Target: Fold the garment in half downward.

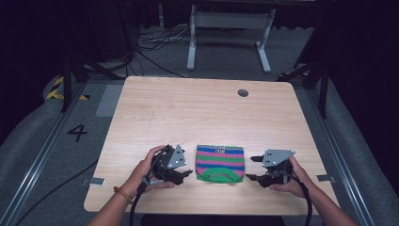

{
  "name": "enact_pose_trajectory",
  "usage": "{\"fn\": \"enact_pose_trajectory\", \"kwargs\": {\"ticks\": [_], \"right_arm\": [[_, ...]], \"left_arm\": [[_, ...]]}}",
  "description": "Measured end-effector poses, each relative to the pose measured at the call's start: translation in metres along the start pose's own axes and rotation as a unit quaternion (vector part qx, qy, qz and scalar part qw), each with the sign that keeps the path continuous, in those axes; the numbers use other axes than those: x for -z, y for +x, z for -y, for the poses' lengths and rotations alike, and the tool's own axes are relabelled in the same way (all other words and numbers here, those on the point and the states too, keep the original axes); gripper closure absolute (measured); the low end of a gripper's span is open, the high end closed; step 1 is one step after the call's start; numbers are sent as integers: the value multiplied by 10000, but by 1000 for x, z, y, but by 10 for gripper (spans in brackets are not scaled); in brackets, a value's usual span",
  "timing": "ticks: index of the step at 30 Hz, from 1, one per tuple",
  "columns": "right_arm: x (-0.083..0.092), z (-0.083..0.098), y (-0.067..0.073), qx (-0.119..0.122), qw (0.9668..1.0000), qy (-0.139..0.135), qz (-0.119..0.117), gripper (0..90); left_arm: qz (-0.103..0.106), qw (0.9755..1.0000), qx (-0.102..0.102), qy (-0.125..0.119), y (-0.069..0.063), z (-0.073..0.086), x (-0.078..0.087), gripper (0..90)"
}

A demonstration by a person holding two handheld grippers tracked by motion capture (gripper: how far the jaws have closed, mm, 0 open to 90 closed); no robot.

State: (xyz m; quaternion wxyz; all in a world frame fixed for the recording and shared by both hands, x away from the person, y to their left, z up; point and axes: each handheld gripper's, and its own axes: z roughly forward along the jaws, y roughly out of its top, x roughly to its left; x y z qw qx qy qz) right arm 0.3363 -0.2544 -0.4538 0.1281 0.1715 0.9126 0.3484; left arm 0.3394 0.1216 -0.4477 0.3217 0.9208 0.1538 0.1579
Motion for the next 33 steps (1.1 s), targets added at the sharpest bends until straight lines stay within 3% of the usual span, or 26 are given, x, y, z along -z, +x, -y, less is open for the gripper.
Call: {"fn": "enact_pose_trajectory", "kwargs": {"ticks": [5,7,8,15,16,17,22,23,24,27,29,33], "right_arm": [[18,13,-10,-227,9990,1,387,289],[21,16,-11,-262,9988,-8,424,285],[26,22,-13,-342,9983,1,475,282],[39,49,-20,-595,9952,52,775,279],[39,49,-20,-595,9952,52,775,279],[40,54,-21,-682,9945,79,788,275],[47,85,-27,-1158,9873,111,1082,238],[47,85,-27,-1158,9873,111,1082,238],[50,97,-28,-1332,9851,49,1091,235],[55,110,-29,-1543,9822,-22,1068,232],[56,114,-29,-1614,9811,-49,1067,230],[61,131,-28,-1901,9763,-183,1015,222]], "left_arm": [[-260,9992,132,282,7,22,14,272],[-327,9987,165,343,9,27,16,267],[-400,9979,270,424,11,37,19,264],[-567,9947,455,724,19,66,26,258],[-642,9943,413,744,20,72,27,258],[-699,9933,501,774,22,80,30,265],[-515,9911,1083,584,30,109,43,235],[-515,9911,1083,584,30,109,43,233],[-481,9903,1187,536,30,113,45,226],[-423,9863,1563,304,29,129,50,213],[-426,9855,1628,235,28,132,51,210],[-382,9808,1913,48,27,143,56,207]]}}
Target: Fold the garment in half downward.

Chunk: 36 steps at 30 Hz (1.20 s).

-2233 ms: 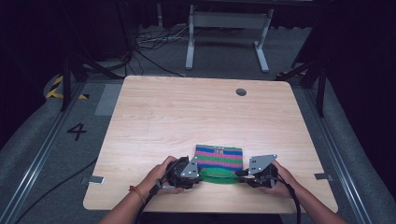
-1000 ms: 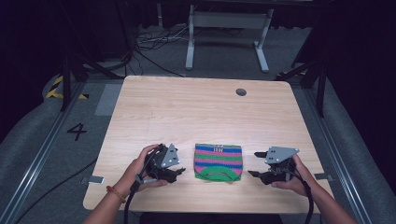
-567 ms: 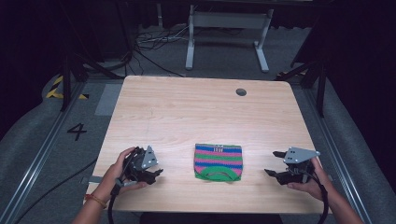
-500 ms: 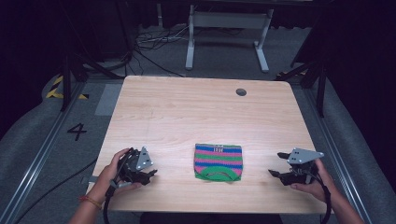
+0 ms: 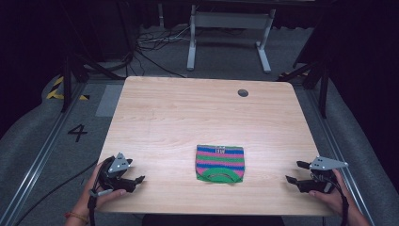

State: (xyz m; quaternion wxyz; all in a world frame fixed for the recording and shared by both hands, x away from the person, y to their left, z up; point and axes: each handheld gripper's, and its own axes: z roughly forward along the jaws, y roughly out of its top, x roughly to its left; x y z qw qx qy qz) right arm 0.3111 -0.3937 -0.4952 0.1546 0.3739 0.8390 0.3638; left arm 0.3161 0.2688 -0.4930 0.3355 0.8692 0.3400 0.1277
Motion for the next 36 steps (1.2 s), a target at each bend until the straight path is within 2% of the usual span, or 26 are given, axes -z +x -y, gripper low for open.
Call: {"fn": "enact_pose_trajectory", "kwargs": {"ticks": [4,8,10,23,36], "right_arm": [[0,11,-4,-196,9998,-38,10,215],[-1,13,-6,-293,9995,15,77,199],[-2,13,-6,-232,9996,32,124,191],[-2,13,-6,-227,9997,29,121,186],[-2,13,-6,-239,9996,26,141,186]], "left_arm": [[49,9999,98,64,0,7,-2,196],[-2,9998,199,-37,-2,11,-1,181],[-4,9998,217,-36,-2,11,-1,181],[-136,9992,369,-42,-4,13,0,173],[-193,9991,382,-13,-4,13,1,166]]}}
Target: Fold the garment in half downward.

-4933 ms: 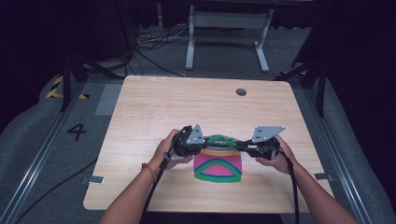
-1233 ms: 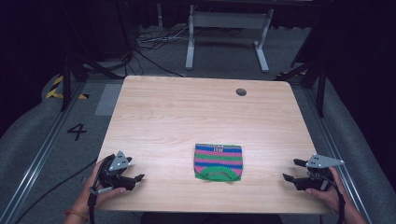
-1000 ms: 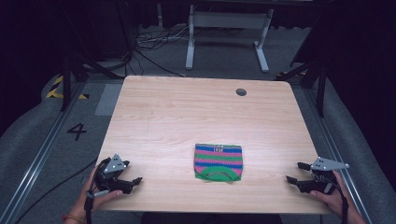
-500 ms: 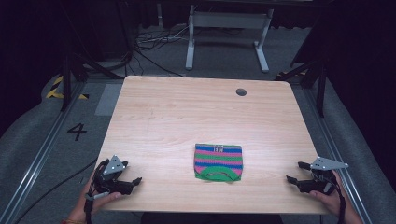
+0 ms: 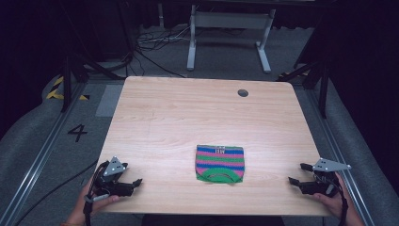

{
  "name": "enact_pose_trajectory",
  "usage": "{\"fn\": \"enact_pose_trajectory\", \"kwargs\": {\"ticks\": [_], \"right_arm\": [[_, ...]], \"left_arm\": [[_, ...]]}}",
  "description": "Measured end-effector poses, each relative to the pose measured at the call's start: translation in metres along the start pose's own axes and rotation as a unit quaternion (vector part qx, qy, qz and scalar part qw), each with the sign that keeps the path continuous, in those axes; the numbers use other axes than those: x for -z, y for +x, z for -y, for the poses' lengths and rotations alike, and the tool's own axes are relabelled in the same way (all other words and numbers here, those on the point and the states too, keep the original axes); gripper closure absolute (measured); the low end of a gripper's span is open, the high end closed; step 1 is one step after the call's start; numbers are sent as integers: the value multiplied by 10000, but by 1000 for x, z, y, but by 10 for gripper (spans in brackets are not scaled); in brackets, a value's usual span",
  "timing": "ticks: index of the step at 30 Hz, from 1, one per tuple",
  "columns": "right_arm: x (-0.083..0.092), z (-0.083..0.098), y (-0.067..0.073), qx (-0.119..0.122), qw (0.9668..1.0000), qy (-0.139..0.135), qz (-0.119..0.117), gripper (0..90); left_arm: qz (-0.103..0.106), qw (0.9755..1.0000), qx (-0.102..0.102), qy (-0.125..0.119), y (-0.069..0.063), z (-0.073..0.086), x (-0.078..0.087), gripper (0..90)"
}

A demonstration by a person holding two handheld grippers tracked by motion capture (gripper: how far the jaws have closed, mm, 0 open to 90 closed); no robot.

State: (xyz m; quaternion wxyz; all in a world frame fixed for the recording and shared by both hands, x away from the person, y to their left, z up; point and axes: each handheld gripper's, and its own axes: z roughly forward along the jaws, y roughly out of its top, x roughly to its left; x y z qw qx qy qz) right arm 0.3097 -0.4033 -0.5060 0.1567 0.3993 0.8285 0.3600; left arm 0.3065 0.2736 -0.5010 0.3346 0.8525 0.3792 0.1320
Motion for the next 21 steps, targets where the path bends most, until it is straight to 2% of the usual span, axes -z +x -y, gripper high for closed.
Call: {"fn": "enact_pose_trajectory", "kwargs": {"ticks": [21], "right_arm": [[1,1,0,-39,10000,11,33,182]], "left_arm": [[-1,10000,59,42,0,-1,-1,142]]}}
